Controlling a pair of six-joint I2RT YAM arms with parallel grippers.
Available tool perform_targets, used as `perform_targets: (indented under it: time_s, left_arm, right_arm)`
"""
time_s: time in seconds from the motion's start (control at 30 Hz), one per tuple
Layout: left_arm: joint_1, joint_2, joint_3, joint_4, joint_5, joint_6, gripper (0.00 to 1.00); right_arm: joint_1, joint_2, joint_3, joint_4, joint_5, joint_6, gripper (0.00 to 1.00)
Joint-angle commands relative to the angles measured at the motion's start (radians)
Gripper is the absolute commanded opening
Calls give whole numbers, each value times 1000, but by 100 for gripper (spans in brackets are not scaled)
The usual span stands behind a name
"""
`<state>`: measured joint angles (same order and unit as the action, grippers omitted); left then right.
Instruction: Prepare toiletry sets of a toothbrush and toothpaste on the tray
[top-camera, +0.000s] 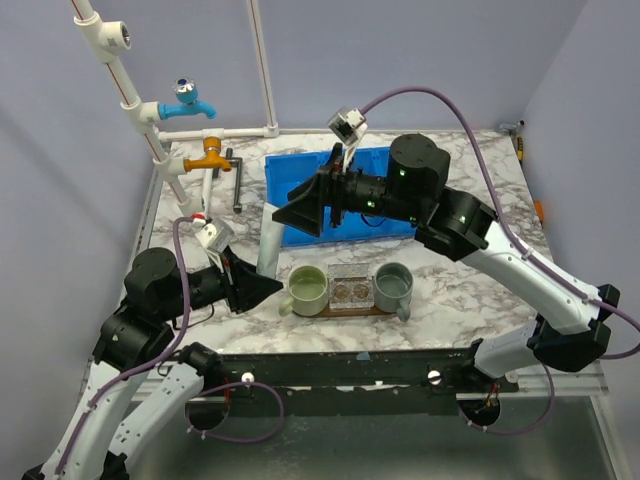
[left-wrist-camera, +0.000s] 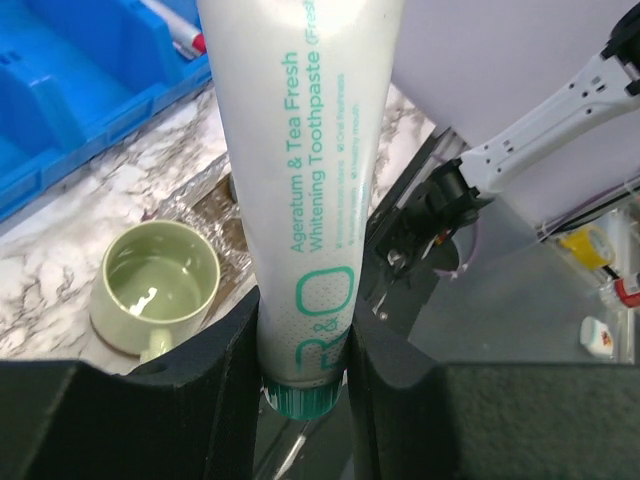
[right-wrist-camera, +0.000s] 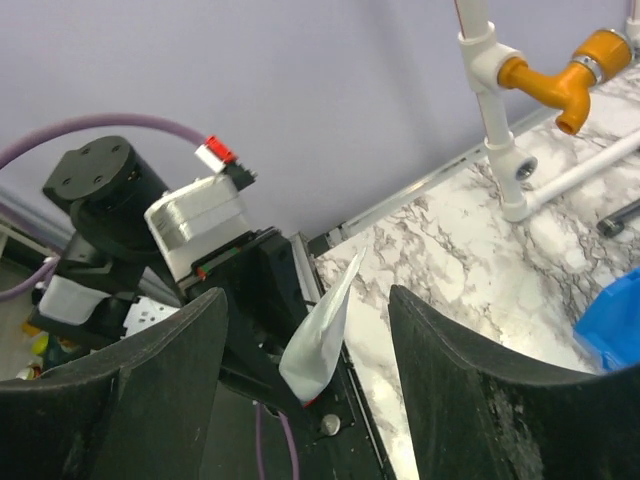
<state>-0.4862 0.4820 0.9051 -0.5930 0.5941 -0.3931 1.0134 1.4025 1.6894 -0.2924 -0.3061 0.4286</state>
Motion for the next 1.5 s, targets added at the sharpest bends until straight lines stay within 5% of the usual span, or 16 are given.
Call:
perform_targets:
  time_s: [0.0,0.33,0.83,1.3,1.47]
  left_arm:
    - [1,15,69,-152,-40,166,0]
    - [-138,61,171,-303,-227,258,0]
    - [-303,95,186,-362,-488,291,0]
    - [-338,89,192,-380,-497,298,0]
    - [-339,78,184,-372,-465,302,0]
  right_arm:
    - [4,98,161,-313,69,-70,69]
    - [4,228,337,-498,-17,-41,69]
    - [5,255,284,-550,-203,35,55]
    - [4,256,185,-505,-240,61,29]
    - [4,237,153,-458,-246,79,34]
